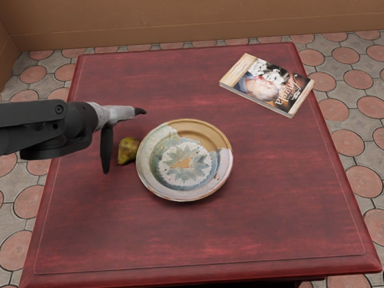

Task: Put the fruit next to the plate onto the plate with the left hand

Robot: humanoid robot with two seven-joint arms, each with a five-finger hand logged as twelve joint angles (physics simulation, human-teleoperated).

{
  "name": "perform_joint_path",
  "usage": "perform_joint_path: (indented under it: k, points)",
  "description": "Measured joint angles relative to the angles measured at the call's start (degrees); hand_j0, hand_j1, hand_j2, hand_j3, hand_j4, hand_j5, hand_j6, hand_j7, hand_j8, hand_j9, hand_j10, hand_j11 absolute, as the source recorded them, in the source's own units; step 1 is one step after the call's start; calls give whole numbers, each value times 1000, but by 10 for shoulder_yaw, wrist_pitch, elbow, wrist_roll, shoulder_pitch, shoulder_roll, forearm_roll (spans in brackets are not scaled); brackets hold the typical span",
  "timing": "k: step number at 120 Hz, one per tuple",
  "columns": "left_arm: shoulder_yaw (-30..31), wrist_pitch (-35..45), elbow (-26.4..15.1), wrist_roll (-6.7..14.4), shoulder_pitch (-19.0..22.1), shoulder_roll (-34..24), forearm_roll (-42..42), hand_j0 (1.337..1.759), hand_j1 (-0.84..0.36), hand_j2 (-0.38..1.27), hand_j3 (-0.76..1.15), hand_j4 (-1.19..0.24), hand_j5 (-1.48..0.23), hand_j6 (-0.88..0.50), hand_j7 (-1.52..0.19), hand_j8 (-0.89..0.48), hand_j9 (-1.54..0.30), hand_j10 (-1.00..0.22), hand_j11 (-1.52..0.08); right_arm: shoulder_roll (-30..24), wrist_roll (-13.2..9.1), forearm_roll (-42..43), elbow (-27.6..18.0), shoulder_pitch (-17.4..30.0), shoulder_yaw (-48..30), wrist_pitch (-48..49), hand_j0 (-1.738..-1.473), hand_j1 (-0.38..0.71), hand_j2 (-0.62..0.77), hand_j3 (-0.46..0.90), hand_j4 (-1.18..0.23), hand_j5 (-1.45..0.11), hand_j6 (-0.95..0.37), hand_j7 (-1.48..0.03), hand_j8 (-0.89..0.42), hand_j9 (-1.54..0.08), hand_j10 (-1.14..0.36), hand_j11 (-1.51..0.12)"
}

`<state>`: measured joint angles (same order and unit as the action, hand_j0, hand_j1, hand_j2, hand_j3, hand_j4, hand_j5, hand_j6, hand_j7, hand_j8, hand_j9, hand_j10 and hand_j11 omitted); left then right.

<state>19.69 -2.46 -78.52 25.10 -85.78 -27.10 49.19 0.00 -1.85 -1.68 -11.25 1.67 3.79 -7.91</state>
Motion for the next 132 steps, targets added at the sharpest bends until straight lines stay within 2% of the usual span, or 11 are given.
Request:
perform_joint_path:
  k: [38, 84, 102, 132]
  points:
    - [6, 0, 18, 7, 7, 11, -12, 1658, 206, 25, 0, -122, -156, -123, -156, -122, -156, -122, -156, 0, 0, 0, 0, 0, 0, 0, -1658, -314, -6, 0, -30, -38, -30, -38, -30, -38, -29, -38]
    - [9, 53, 27, 63, 8, 35, -63, 1658, 166, 32, 0, -155, -200, -156, -199, -156, -199, -155, -199, 0, 0, 0, 0, 0, 0, 0, -1658, -314, -6, 0, -30, -38, -30, -38, -30, -38, -29, -38]
    - [14, 78, 27, 87, 9, 64, -63, 1658, 162, 33, 0, -159, -204, -159, -204, -159, -203, -158, -203, 0, 0, 0, 0, 0, 0, 0, -1658, -314, -6, 0, -30, -38, -30, -38, -30, -38, -29, -38]
    - [30, 121, 31, 98, 9, 81, -62, 1658, 160, 33, 0, -161, -206, -161, -206, -161, -206, -160, -206, 0, 0, 0, 0, 0, 0, 0, -1658, -314, -6, 0, -30, -38, -30, -38, -30, -38, -29, -38]
